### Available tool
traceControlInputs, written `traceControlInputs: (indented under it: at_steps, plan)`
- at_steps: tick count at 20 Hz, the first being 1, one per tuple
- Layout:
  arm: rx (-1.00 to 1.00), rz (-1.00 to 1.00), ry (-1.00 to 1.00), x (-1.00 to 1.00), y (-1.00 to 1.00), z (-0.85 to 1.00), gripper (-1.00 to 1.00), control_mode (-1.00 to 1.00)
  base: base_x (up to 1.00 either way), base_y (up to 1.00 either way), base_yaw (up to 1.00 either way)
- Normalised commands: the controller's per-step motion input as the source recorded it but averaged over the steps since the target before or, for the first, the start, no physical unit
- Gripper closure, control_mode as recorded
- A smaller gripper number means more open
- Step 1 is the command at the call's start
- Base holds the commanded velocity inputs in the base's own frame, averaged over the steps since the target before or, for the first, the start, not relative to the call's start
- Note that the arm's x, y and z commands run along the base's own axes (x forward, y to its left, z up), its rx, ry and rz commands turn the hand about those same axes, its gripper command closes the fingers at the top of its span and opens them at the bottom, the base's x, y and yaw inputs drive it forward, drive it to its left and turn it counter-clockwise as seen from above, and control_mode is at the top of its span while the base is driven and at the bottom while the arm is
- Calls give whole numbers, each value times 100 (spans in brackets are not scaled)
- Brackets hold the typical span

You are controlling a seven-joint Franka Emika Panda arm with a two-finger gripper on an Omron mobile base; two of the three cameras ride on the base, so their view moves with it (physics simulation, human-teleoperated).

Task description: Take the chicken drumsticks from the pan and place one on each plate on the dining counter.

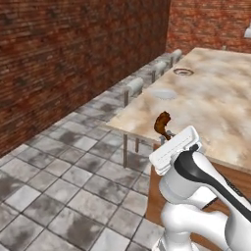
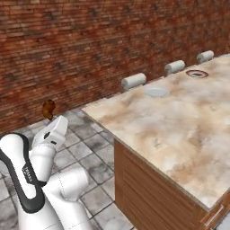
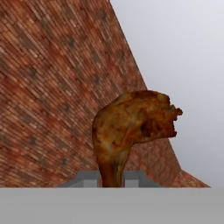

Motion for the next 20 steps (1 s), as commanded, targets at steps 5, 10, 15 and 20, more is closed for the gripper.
traceControlInputs:
  at_steps: [5,10,15,20]
  plan:
    - [0,0,0,0,0,0,100,100,72,100,-40]
    - [0,0,0,0,0,0,100,100,57,100,-38]
    - [0,0,0,0,0,0,100,100,40,100,-39]
    - [0,0,0,0,0,0,100,100,48,100,-49]
